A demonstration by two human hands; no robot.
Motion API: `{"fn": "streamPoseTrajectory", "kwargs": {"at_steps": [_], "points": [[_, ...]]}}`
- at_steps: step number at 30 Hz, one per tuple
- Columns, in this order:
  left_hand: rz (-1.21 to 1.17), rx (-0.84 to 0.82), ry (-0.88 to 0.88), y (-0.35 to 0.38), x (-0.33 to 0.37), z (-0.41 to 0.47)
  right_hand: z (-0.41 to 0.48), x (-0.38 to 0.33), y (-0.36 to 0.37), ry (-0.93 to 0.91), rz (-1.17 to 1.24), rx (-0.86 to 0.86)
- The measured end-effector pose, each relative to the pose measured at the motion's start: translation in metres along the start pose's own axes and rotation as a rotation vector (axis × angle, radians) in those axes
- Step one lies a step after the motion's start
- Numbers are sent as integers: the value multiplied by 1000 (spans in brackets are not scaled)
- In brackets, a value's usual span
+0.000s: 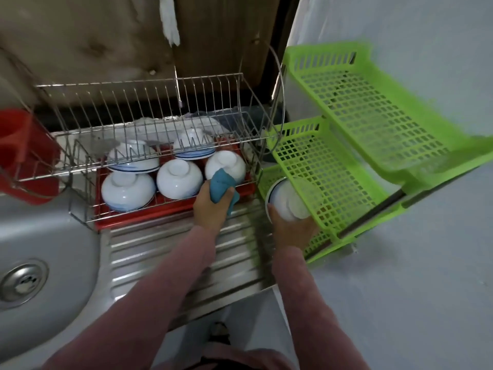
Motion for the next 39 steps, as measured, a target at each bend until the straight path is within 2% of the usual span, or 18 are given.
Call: {"fn": "streamPoseTrajectory", "kwargs": {"at_steps": [4, 8, 11, 12, 15, 17, 21, 24, 27, 30, 34, 39], "points": [[-44, 40, -1, -1, -2, -3, 11, -7, 2, 137, -51, -92], [-28, 51, -15, -1, -11, -7, 29, 11, 0, 152, -109, -72], [-37, 50, -33, -4, -16, -11, 16, 4, 0, 89, -185, -39], [-45, 58, -40, -6, -18, -12, 7, 0, 0, 52, -191, -37], [-81, 97, -32, -17, -19, -19, -21, -7, 7, -280, -210, -26], [-86, 112, -8, -29, -20, -27, -38, -1, 15, -399, -161, -60], [-111, 152, -32, -67, -34, -50, -83, 3, 43, -467, -91, -298], [-102, 236, -81, -111, -48, -67, -131, 1, 71, -410, -76, -579], [-67, 355, -75, -166, -57, -94, -184, 0, 93, -401, -74, -755], [-40, 458, -99, -226, -71, -129, -248, 2, 111, -303, -78, -922], [-82, 568, -113, -309, -92, -183, -338, 11, 130, -274, -102, -1114], [-75, 795, -142, -409, -118, -260, -444, 26, 151, -294, -113, -1277]]}}
Point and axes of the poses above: each hand's wrist, its own z-axis towards the middle knuckle, its own y-axis out of the palm, x = y × z, the point moved 5 cm from there along z, towards the middle knuckle, and after that the axes turned 13 degrees about z, right-handed, at the moved point
